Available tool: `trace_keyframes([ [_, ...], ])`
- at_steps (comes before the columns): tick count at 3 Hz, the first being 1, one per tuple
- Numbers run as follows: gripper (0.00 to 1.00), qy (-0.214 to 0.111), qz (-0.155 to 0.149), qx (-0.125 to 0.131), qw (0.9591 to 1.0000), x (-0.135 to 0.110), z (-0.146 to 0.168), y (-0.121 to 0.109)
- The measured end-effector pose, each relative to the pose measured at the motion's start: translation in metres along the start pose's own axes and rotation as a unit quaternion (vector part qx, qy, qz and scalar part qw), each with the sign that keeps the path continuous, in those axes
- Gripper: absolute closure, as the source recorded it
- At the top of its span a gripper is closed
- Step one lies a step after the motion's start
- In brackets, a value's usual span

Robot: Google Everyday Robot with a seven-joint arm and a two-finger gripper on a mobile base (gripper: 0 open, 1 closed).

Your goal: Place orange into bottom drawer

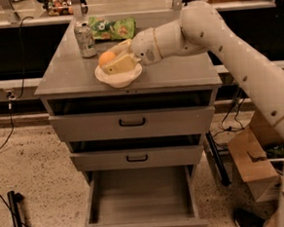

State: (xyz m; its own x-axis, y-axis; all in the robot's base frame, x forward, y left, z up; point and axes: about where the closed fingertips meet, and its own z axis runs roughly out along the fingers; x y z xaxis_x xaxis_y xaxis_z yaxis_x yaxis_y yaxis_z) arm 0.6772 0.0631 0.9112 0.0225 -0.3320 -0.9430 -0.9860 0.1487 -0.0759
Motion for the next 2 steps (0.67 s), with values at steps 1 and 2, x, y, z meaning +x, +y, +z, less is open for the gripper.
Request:
trace_keyframes([
  [1, 1.00, -0.011, 0.003, -0.030, 0.9995, 0.010, 0.001, 0.062],
  [2, 1.00, -0.001, -0.031, -0.016, 0.9994, 0.043, -0.009, 0.099],
])
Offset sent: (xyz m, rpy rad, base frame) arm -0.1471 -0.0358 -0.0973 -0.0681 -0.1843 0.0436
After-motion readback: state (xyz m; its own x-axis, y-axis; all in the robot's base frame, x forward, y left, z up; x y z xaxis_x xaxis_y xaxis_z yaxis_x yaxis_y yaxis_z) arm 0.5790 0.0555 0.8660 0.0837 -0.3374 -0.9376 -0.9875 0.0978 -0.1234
